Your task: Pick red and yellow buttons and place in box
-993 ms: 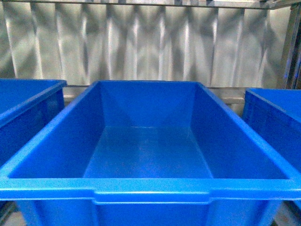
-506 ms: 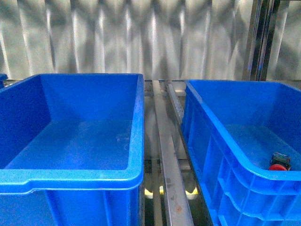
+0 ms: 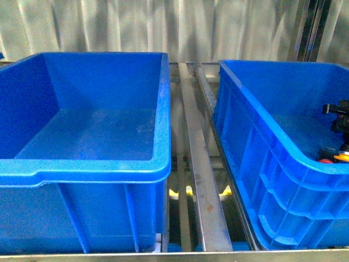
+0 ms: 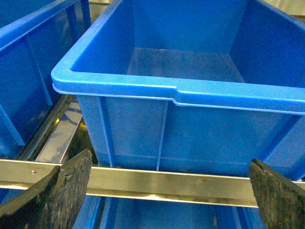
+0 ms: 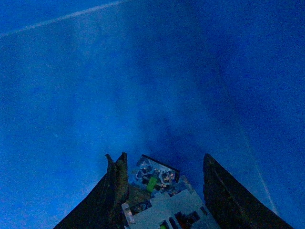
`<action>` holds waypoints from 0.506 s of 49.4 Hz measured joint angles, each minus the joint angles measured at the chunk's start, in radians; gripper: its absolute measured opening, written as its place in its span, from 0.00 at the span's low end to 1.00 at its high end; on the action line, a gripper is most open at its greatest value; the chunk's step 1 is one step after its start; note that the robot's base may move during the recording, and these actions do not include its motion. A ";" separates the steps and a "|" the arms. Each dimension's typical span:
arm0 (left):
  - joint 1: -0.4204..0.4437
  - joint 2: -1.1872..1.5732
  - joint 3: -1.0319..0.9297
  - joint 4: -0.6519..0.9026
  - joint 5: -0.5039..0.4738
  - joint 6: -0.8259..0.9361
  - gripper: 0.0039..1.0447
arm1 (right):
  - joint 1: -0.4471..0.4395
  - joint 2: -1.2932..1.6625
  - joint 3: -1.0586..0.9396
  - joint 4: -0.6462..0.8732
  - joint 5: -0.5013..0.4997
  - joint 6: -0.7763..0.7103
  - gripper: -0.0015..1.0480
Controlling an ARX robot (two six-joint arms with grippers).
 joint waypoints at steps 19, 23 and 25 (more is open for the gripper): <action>0.000 0.000 0.000 0.000 0.000 0.000 0.93 | 0.013 0.114 0.045 0.021 0.030 -0.111 0.83; 0.000 0.000 0.000 0.000 0.000 0.000 0.93 | 0.016 0.109 0.035 0.024 0.043 -0.113 0.94; 0.000 0.000 0.000 0.000 0.000 0.000 0.93 | 0.017 0.098 0.023 0.026 0.048 -0.113 0.98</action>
